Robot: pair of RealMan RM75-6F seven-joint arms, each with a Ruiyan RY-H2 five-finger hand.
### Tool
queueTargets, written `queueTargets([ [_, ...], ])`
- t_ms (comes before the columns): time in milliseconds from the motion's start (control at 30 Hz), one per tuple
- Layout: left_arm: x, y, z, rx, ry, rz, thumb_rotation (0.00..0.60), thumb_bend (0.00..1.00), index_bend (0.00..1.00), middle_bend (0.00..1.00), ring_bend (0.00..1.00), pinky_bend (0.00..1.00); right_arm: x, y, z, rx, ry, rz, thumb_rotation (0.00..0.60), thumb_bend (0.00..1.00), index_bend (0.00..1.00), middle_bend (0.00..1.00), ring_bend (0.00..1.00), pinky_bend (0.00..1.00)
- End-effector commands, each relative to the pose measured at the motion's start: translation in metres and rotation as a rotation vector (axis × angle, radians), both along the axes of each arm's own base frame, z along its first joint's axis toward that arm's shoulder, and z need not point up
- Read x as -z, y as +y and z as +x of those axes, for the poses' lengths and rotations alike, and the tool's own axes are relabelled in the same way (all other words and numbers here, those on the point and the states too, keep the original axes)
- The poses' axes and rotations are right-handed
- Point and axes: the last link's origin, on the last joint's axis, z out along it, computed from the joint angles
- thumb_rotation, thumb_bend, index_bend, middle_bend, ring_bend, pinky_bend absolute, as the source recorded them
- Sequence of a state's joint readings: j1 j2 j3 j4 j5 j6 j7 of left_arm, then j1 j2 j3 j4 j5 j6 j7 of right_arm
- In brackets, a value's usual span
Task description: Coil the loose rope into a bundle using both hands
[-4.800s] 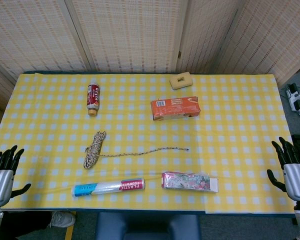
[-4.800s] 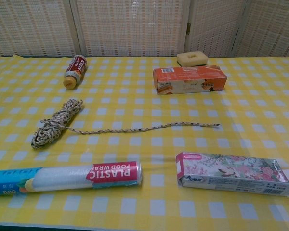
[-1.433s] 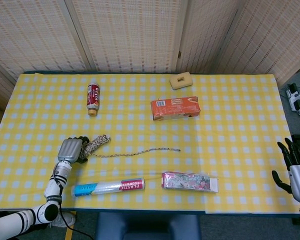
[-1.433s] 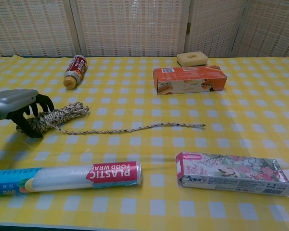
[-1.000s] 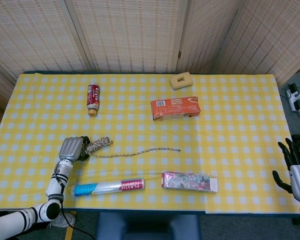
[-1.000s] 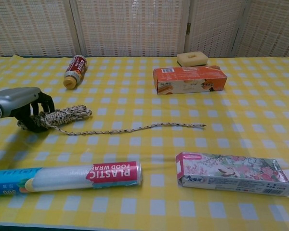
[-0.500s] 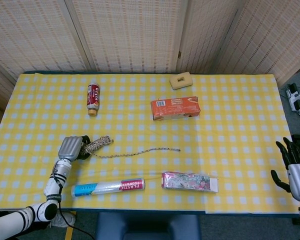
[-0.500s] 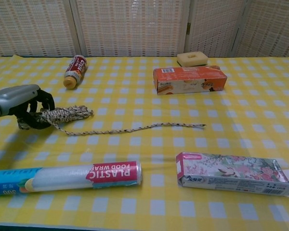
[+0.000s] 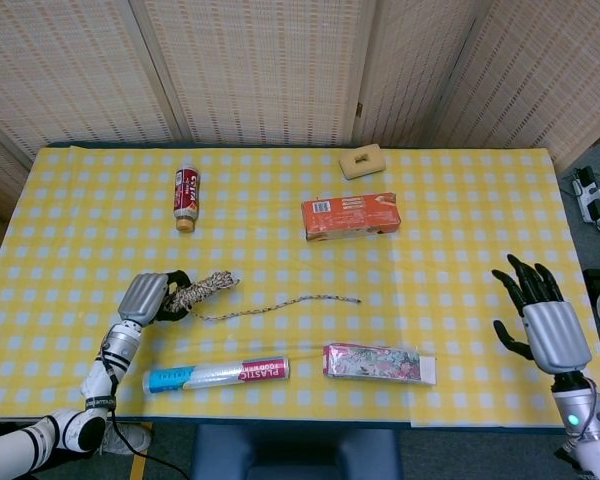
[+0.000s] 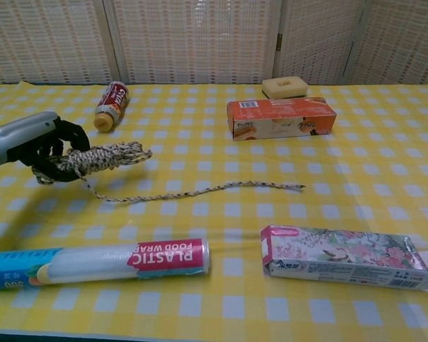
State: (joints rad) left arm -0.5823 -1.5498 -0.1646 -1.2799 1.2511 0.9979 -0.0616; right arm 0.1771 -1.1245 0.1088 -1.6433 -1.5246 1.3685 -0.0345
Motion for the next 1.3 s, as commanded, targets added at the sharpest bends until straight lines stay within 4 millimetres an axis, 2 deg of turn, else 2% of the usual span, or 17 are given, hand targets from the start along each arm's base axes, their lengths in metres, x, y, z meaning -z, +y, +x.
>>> queueTargets([
  [33,-0.003,-0.004,0.005,0.017,-0.031,-0.009,0.600,0.61,0.76,0.73,0.72,0.78,0.024,-0.027,0.023,-0.048,-0.027,0.063,0.600,0.40,0.35,0.10,0.11,0.00],
  [333,-0.017,-0.011,0.026,0.023,-0.113,-0.039,0.600,0.61,0.76,0.73,0.72,0.78,0.080,-0.078,0.067,-0.064,-0.074,0.215,0.600,0.40,0.37,0.11,0.13,0.01],
  [633,-0.015,-0.015,0.031,0.014,-0.105,-0.055,0.600,0.61,0.76,0.73,0.72,0.78,0.141,-0.115,0.104,-0.060,-0.033,0.317,0.600,0.40,0.40,0.12,0.13,0.01],
  [933,-0.015,-0.017,0.031,0.004,-0.114,-0.051,0.600,0.61,0.76,0.73,0.72,0.78,0.191,-0.131,0.126,-0.039,-0.026,0.352,0.600,0.40,0.45,0.14,0.13,0.01],
  [1300,-0.012,-0.018,0.032,0.001,-0.112,-0.063,0.600,0.61,0.76,0.73,0.72,0.78,0.220,-0.135,0.128,-0.019,0.013,0.371,0.600,0.40,0.47,0.15,0.13,0.01],
])
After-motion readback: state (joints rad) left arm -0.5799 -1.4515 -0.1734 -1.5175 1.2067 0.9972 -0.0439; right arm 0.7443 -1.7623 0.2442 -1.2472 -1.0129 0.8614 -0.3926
